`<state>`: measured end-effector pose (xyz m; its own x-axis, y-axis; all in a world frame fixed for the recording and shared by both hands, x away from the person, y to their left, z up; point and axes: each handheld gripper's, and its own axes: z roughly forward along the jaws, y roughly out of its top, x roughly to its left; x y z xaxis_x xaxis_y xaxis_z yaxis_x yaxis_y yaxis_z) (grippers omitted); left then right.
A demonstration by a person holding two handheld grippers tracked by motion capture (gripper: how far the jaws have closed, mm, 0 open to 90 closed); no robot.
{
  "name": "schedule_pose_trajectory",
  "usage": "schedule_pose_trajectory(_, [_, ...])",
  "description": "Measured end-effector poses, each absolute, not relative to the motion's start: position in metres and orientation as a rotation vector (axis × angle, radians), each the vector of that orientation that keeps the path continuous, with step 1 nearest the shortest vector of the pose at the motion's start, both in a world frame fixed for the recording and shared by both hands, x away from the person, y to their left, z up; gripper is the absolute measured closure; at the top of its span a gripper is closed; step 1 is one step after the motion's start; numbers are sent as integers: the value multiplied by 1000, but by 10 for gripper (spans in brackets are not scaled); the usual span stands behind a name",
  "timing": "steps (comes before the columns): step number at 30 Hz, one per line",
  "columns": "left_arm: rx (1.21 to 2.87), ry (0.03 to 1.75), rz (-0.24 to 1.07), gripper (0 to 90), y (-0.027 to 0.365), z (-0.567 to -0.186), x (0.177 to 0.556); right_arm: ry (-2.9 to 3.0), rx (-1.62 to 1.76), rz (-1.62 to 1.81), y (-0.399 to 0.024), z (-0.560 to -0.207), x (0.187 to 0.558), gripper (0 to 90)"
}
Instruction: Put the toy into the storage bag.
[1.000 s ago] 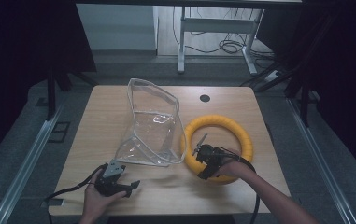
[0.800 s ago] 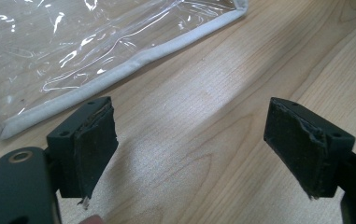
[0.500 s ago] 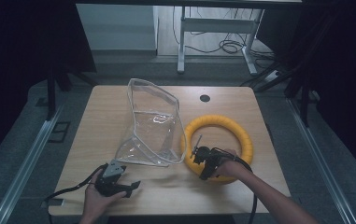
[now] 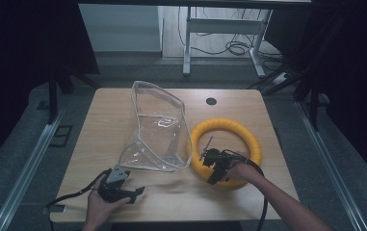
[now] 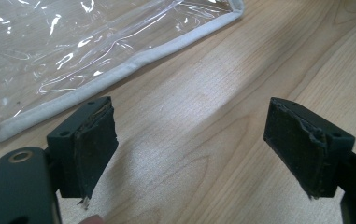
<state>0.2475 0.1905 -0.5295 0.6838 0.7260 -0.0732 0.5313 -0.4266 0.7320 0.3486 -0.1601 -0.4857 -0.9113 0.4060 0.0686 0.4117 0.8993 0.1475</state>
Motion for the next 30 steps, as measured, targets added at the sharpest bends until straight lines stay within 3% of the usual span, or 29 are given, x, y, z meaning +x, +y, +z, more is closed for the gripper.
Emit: schedule_pose_trajectory(30, [2136,966,327,172,191,-531,249,-2983,-814,-877,-204,-377,358,514])
